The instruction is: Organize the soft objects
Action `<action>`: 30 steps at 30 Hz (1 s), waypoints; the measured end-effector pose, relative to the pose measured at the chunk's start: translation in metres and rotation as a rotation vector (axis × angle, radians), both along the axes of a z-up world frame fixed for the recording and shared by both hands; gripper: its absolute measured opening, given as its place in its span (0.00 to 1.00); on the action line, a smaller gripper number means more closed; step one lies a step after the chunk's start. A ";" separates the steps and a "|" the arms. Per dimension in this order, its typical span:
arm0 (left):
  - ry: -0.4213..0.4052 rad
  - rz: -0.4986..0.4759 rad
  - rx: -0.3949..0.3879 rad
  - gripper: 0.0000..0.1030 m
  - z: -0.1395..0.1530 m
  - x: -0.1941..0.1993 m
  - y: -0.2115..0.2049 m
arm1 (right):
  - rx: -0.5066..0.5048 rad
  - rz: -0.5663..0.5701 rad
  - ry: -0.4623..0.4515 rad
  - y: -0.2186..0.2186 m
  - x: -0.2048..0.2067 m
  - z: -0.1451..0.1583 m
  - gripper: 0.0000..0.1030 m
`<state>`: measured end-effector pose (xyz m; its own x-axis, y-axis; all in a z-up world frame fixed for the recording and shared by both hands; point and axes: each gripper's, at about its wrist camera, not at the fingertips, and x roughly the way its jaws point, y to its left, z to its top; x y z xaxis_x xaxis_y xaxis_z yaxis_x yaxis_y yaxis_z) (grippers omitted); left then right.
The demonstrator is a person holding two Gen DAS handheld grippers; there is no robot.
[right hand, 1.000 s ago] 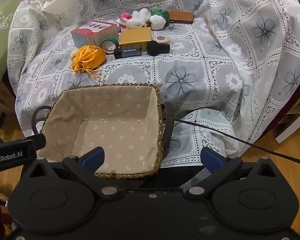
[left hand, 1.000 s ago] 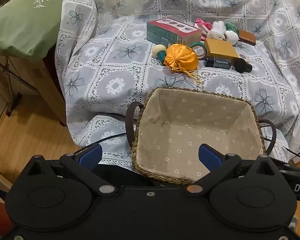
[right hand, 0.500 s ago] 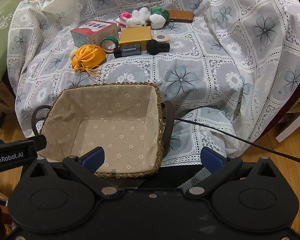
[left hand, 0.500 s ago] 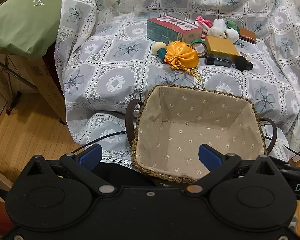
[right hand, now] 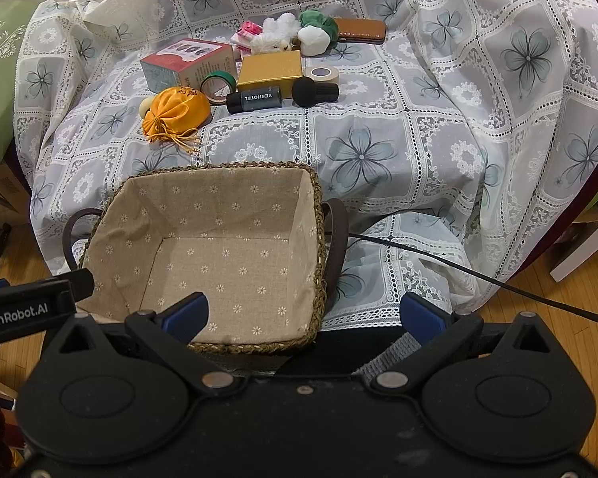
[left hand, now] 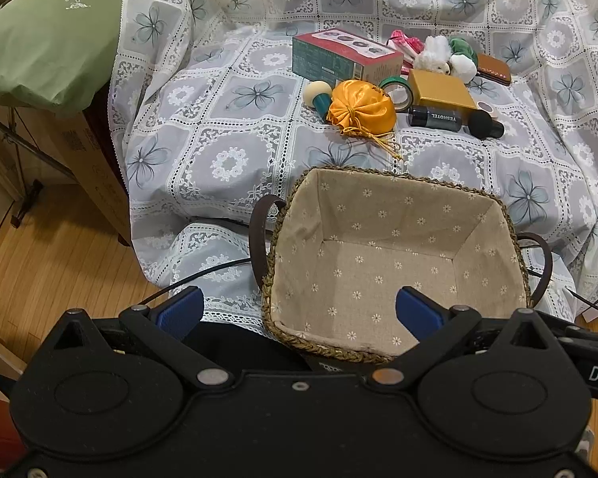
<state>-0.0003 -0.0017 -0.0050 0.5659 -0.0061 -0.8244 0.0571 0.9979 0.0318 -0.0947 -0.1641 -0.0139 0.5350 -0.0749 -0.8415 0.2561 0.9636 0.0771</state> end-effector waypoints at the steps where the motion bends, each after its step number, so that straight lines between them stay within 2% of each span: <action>1: 0.000 0.000 0.000 0.97 0.000 0.000 0.000 | 0.000 0.000 0.000 -0.001 0.001 0.002 1.00; 3: 0.000 -0.001 0.000 0.97 0.000 0.000 0.000 | -0.001 0.001 0.000 0.002 -0.003 -0.008 1.00; 30: 0.006 -0.001 0.000 0.97 0.000 0.001 0.000 | 0.003 -0.003 0.002 0.000 0.001 0.000 1.00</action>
